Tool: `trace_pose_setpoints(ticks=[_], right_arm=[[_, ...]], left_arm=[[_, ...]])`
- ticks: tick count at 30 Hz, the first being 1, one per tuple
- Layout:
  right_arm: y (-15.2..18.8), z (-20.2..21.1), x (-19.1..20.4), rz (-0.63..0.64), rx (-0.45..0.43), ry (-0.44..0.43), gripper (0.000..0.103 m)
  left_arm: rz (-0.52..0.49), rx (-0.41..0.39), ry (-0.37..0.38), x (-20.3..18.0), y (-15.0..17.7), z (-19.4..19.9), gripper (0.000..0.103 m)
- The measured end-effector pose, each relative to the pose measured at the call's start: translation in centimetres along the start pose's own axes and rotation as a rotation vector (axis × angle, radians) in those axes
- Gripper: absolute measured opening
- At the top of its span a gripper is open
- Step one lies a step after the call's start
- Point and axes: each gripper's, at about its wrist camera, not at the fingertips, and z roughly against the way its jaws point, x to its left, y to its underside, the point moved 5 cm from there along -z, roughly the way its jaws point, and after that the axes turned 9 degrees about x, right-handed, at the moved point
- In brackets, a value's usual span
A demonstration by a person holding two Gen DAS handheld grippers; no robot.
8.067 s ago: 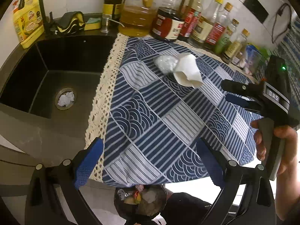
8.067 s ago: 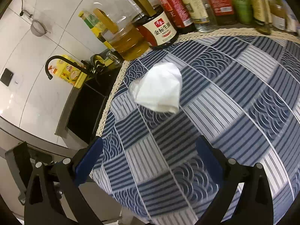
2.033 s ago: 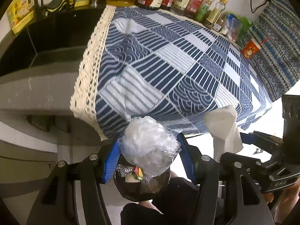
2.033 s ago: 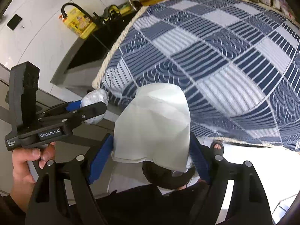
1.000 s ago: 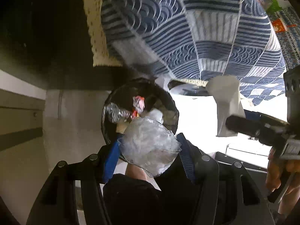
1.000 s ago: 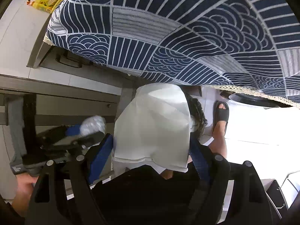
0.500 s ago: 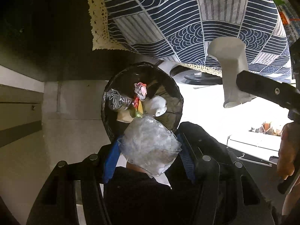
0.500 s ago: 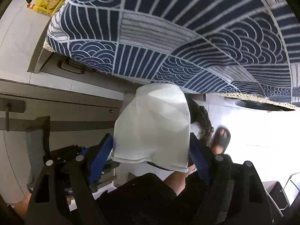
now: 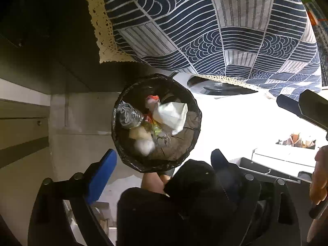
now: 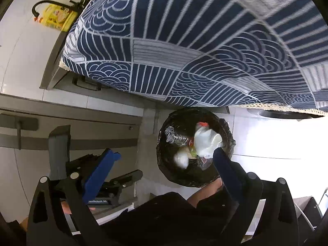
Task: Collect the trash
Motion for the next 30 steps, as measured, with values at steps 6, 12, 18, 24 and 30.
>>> trace_pose_setpoints(ticks=[6, 12, 18, 24, 30], right_arm=[[1.9, 1.1, -0.1, 0.002, -0.010, 0.007, 0.098], [3.3, 3.6, -0.5, 0.002, -0.068, 0.024, 0.098], [4.1, 7.3, -0.4, 0.021, -0.140, 0.038, 0.098], [5.5, 11.8, -0.7, 0.040, -0.221, 0.070, 0.098], [7.2, 16.1, -1.1, 0.059, -0.305, 0.082, 0.098]], left_arm=[[0.003, -0.040, -0.009, -0.2, 0.2, 1.9, 0.091], [-0.014, -0.114, -0.003, -2.0, 0.1, 5.2, 0.091], [-0.056, -0.190, -0.030, -4.8, 0.7, 8.6, 0.091], [-0.039, -0.236, -0.018, -7.3, 1.9, 12.3, 0.091], [-0.042, -0.280, -0.006, -10.0, 2.9, 15.0, 0.091]])
